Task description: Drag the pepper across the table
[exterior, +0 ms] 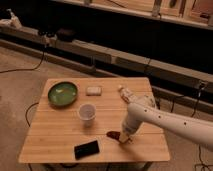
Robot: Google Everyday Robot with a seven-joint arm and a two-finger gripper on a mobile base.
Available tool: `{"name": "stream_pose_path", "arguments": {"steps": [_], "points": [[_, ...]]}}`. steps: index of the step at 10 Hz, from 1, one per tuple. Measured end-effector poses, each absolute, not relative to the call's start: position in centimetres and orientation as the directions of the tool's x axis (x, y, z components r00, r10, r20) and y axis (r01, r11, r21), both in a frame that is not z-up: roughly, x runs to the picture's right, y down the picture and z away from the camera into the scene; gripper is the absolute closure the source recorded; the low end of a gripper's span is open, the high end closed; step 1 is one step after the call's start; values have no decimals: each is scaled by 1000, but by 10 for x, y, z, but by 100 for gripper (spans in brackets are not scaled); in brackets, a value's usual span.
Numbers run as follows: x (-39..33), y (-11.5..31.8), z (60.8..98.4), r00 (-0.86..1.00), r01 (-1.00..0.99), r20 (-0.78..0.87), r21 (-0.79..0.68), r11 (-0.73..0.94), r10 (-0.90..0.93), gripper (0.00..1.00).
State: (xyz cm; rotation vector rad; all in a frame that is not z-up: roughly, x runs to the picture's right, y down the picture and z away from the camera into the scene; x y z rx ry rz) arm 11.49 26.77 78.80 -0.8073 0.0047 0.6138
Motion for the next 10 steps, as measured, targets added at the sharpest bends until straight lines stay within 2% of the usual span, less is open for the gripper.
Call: {"name": "stream_pose_path", "arguments": {"steps": [5,10], "points": [[154,277,787,756,-623,-326,-625,471,567,72],[189,290,770,722,-674,-396,-588,447,568,72]]}}
